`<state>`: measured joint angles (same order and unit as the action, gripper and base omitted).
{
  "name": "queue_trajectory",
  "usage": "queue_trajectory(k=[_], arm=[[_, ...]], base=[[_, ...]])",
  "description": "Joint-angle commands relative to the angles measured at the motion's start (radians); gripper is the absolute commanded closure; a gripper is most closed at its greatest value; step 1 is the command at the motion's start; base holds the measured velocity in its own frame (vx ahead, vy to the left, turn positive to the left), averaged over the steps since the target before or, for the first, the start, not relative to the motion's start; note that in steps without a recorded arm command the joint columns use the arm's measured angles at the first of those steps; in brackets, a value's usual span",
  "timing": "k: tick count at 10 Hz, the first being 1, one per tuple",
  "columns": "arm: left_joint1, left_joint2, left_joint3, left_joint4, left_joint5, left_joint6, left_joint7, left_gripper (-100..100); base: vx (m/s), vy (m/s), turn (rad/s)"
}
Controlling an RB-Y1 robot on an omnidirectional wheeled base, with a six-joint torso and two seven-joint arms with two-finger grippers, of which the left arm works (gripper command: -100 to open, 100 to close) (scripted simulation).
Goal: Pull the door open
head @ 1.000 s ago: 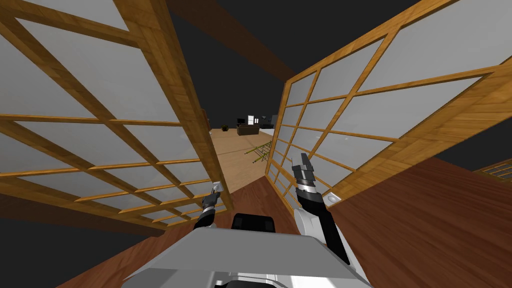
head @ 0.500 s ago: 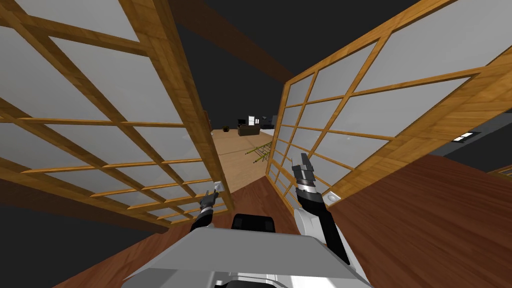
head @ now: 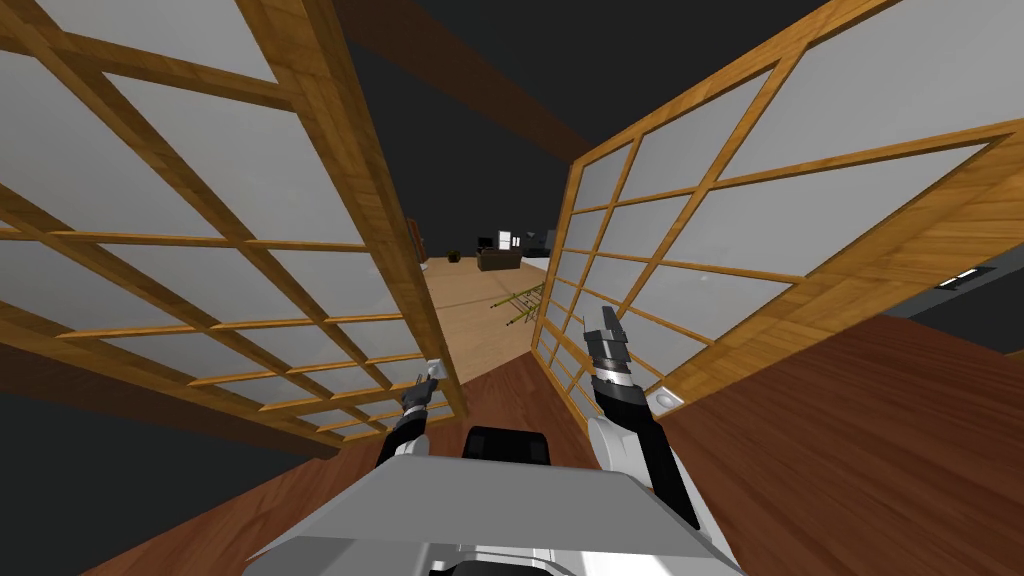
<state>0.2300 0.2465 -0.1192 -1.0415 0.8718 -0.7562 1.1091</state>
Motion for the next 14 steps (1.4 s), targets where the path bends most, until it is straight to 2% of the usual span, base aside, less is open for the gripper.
queue_trajectory(k=[1,2,7,8,14], arm=[[0.000,0.000,0.000,0.000,0.000,0.000,0.000,-100],[0.000,0.000,0.000,0.000,0.000,0.000,0.000,100],[0.000,0.000,0.000,0.000,0.000,0.000,0.000,100],[0.010,0.008,-0.032,0.003,-0.013,-0.033,0.028,-100],[0.027,0.019,-0.091,0.005,-0.037,-0.089,0.076,-100]], base=[[0.005,0.014,0.043],[0.004,0.018,-0.012],[-0.002,-0.006,-0.002],[-0.134,0.064,-0.162],[-0.133,0.022,-0.081]])
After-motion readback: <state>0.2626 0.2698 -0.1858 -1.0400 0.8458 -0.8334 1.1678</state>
